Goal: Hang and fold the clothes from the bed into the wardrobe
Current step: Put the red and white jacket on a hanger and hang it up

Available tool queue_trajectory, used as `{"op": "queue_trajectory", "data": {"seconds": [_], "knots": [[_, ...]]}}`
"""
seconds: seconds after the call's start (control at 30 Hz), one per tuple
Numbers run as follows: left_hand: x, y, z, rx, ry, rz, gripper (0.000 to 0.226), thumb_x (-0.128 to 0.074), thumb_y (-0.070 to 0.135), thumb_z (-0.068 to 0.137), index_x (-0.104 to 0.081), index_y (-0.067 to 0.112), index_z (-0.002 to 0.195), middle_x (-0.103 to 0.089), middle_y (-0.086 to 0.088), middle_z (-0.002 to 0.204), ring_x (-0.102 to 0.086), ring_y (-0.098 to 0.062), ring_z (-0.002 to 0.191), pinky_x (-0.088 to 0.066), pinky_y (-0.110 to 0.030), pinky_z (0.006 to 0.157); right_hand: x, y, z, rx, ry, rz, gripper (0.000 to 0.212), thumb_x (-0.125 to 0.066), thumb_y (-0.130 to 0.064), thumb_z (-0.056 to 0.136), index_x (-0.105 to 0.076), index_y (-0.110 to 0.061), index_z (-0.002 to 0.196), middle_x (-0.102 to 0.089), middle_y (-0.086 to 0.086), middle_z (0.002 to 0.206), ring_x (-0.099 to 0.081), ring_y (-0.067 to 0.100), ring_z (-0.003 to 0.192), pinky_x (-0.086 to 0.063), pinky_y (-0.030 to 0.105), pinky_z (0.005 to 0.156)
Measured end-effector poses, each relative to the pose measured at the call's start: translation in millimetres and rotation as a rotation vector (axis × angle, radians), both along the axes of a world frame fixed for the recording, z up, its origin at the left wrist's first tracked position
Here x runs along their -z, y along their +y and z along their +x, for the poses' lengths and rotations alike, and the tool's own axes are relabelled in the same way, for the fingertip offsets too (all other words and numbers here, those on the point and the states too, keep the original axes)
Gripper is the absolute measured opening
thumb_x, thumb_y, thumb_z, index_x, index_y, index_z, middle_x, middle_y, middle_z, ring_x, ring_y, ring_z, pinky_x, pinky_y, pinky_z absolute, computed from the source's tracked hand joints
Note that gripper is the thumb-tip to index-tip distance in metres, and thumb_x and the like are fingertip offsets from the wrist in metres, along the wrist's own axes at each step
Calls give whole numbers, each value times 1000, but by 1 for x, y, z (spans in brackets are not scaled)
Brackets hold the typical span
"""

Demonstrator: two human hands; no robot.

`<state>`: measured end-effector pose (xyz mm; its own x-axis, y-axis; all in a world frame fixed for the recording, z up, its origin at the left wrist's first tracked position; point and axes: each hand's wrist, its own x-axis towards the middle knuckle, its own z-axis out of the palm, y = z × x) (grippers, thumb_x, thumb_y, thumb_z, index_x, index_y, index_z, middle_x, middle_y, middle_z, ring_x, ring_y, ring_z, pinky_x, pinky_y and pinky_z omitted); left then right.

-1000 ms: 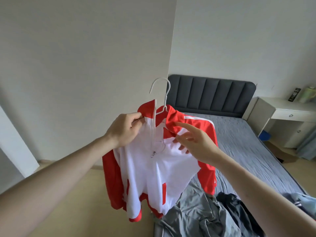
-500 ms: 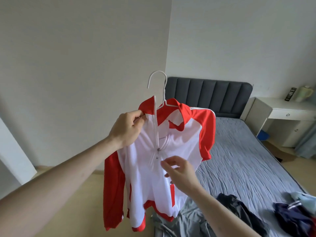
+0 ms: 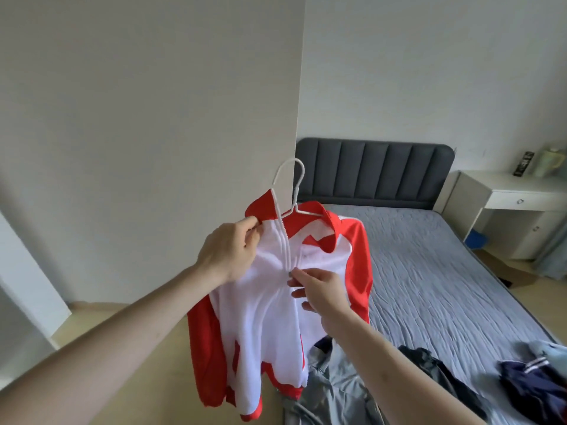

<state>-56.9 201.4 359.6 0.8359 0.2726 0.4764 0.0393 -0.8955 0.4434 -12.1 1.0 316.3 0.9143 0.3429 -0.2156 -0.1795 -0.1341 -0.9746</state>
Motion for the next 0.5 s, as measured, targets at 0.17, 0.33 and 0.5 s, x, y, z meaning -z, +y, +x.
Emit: {"op": "queue_trajectory", "data": {"seconds": [0.17, 0.33, 0.5], "knots": [[15, 1, -5, -47, 99, 156, 11, -46, 31, 99, -51, 23, 94, -68, -3, 77, -63, -38, 76, -49, -40, 64, -13, 0, 9, 50, 152, 58, 11, -70, -25, 91, -75, -18, 85, -76, -9, 76, -61, 5, 59, -41, 19, 51], [17, -7, -14, -3, 185, -25, 36, -56, 46, 85, -30, 26, 100, -59, 3, 74, -57, -27, 66, -47, -40, 65, -7, -5, 12, 25, 164, -18, 13, -69, -27, 92, -75, -19, 83, -75, -9, 74, -61, 7, 63, -41, 20, 52], [25, -4, -22, 119, 257, 100, 28, -73, 45, 72, -49, 32, 75, -40, 10, 89, -47, -10, 65, -40, -29, 62, -1, -3, 13, 31, 218, 20, 11, -70, -24, 92, -74, -19, 83, -69, -9, 66, -51, 5, 52, -37, 19, 51]]}}
